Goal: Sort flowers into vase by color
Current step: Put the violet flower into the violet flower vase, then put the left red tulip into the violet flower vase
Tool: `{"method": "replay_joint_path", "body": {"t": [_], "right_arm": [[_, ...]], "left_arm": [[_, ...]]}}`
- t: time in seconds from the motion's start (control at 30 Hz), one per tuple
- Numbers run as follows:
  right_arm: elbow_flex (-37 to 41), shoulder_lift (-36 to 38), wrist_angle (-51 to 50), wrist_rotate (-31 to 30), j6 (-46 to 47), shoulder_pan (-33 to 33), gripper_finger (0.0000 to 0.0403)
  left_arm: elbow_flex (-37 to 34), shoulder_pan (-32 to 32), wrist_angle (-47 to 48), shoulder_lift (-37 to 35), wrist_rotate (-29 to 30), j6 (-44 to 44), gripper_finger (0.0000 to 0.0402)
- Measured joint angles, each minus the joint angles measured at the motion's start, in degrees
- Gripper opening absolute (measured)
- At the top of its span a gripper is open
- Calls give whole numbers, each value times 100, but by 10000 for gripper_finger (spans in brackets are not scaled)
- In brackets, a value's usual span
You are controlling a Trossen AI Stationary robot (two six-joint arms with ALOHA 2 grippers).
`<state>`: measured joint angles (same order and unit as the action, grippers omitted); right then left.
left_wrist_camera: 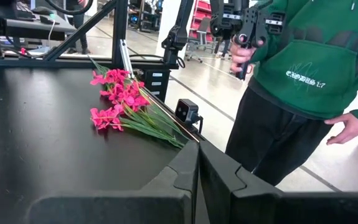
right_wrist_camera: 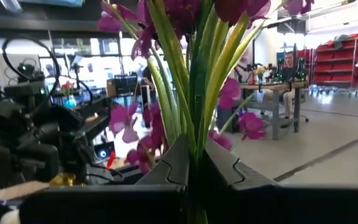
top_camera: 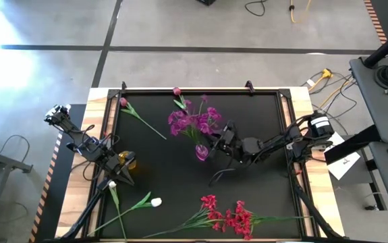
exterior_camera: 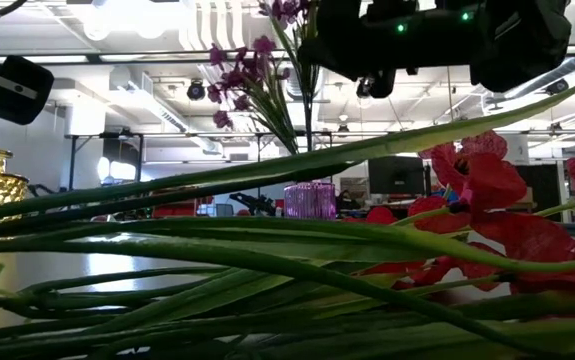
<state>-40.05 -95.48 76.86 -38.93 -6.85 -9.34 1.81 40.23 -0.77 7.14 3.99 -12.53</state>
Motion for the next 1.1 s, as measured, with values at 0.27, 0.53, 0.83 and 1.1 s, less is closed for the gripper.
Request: {"method": "replay_joint_path", "body": {"t": [0.27, 0.53, 0.83, 1.1], "right_arm": [[0, 363, -1448, -1, 973, -7, 80], [-4, 1561, -4055, 269, 2340, -155, 181], [-4, 3346, -7403, 904, 3383, -517, 212], [-4, 4211, -8259, 940, 3402, -1411, 210]], "left_arm": [[2, 1, -1, 2, 0, 0, 0], [1, 2, 0, 2, 0, 0, 0], [1, 2, 2, 2, 0, 0, 0], [0, 0, 1, 1, 12, 158, 0]]}}
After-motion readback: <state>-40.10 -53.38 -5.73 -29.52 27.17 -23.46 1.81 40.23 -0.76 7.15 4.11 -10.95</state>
